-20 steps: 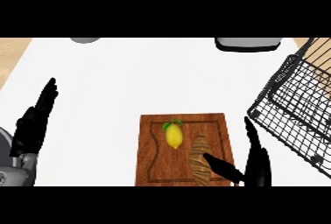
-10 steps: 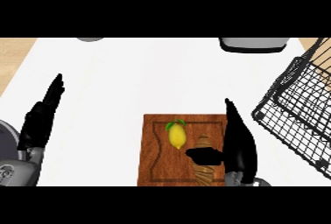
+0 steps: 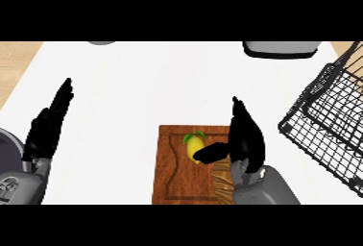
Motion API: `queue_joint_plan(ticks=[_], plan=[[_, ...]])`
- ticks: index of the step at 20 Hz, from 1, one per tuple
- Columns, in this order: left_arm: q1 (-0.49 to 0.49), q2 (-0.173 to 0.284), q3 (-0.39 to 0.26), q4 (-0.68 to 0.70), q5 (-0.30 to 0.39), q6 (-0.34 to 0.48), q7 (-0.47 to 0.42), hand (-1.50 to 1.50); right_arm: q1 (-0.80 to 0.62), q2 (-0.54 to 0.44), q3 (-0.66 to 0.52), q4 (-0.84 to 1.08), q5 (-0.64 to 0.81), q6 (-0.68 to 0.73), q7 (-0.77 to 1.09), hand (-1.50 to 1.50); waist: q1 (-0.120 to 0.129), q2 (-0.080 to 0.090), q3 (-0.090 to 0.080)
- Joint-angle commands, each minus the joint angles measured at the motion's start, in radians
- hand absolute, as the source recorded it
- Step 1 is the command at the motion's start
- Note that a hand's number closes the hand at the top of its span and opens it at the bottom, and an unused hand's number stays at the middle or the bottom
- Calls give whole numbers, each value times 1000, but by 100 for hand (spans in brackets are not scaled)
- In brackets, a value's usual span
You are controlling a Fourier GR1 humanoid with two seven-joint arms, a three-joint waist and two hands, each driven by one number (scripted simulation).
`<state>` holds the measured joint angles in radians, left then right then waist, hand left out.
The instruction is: Pick the lemon from the cutting board and place it in the tiered basket
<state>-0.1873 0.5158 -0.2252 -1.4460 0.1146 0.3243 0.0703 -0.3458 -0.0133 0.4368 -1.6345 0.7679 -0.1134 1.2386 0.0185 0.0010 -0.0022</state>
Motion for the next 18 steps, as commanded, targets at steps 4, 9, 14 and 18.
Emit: queue_joint_plan(ticks=[4, 9, 14, 18], plan=[[16, 9, 10, -7, -7, -16, 7, 0, -57, 13, 14, 119, -46, 32, 249, -150, 1, -3, 1], [-13, -22, 13, 18, -22, -8, 8, 0, -73, 13, 76, 143, -70, -7, 249, -150, -10, -4, 0], [66, -14, 27, -4, -10, -28, -38, 0, -60, 13, 86, 161, -38, 58, 249, -150, -9, -7, 0], [1, -43, 19, 44, -40, -12, -22, 0, -96, 13, 98, 195, -11, 38, 249, -150, -20, -4, 0]])
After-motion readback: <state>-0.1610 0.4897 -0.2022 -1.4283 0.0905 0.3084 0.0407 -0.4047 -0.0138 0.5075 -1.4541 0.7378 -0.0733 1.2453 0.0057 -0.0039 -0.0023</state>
